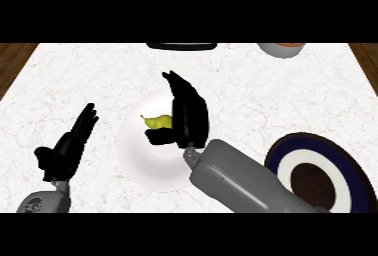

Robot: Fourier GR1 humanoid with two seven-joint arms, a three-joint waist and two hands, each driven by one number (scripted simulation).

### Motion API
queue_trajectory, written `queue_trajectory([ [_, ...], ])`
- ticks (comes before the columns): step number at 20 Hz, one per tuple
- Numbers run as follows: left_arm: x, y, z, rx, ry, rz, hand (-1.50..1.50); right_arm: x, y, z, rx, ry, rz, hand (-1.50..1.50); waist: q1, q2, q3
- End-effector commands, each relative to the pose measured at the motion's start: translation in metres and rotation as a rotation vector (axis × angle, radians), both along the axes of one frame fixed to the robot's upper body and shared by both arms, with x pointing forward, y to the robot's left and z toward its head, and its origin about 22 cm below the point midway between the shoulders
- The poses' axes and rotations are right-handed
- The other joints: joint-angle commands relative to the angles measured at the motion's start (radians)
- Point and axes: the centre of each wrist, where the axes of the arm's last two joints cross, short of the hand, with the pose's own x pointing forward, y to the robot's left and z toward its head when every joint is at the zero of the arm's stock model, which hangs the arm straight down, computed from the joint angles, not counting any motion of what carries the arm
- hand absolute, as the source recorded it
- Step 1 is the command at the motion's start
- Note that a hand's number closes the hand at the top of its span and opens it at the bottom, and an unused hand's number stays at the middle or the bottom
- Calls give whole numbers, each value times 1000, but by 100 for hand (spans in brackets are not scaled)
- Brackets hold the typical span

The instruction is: Pick the pear from the plate and place it in the plate

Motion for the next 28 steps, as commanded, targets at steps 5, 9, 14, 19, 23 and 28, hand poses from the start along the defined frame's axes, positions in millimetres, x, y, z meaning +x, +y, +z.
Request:
queue_trajectory([
  [5,-10,21,-4,3,12,29,0,2,-36,14,394,-82,-86,-150,-26,-1,1],
  [9,-13,-5,0,9,-17,19,0,-10,-90,-6,485,-83,-84,-150,-28,-2,3],
  [14,-6,7,5,11,7,40,0,-32,-154,-37,504,-93,-31,-150,-34,-5,2],
  [19,-17,13,0,10,-6,25,0,-28,-221,-54,483,-87,44,-150,-32,-5,1],
  [23,-24,2,1,8,-2,25,0,-43,-229,-84,463,-51,87,-150,-31,-6,0],
  [28,-20,11,-10,1,39,33,0,-50,-274,-103,424,-76,87,-150,-35,-6,0],
])
